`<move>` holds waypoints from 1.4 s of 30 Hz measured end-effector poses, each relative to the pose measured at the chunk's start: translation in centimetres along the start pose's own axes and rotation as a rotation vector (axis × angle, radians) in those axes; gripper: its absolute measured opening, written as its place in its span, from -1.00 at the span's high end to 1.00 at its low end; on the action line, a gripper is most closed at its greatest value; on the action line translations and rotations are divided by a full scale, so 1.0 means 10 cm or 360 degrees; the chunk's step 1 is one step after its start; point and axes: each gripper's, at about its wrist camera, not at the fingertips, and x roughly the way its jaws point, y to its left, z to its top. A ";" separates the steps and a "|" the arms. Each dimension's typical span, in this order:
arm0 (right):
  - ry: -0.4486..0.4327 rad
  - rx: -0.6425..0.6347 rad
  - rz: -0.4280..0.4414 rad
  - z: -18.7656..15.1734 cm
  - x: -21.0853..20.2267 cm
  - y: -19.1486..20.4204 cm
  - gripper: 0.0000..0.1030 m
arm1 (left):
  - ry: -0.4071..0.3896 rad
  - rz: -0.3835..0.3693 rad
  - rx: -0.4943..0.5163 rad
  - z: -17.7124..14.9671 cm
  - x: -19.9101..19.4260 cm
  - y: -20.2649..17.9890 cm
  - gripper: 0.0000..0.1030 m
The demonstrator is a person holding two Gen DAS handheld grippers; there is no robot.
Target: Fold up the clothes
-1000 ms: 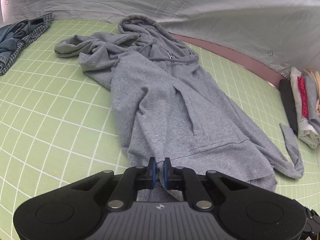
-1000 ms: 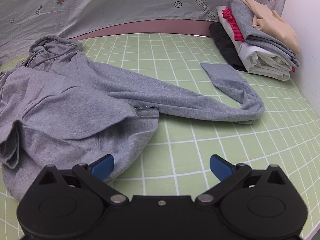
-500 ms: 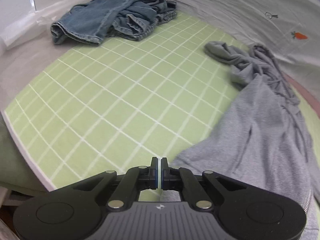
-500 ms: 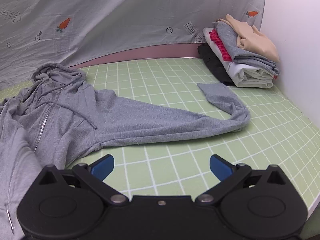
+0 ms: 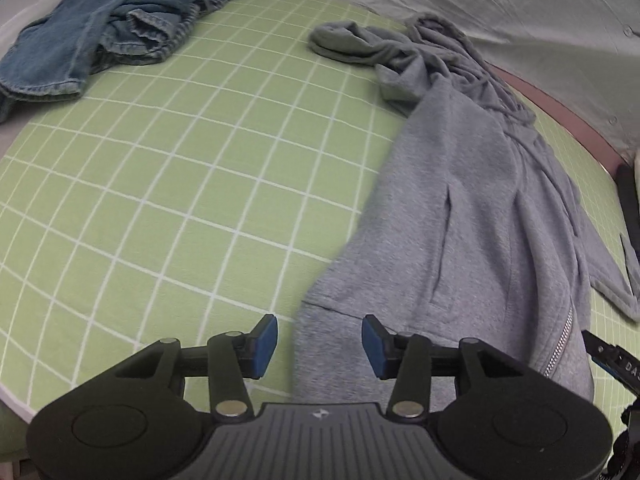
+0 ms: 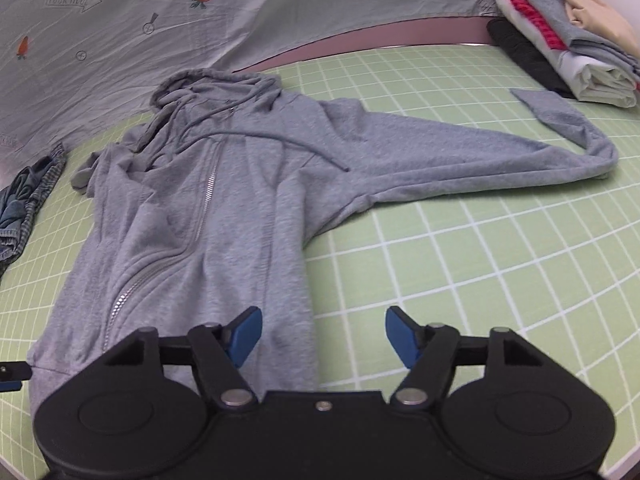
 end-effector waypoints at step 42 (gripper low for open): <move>0.0056 0.0081 -0.0040 -0.09 -0.26 -0.61 -0.03 | -0.0064 -0.0077 0.0189 -0.31 -0.14 -0.51 0.53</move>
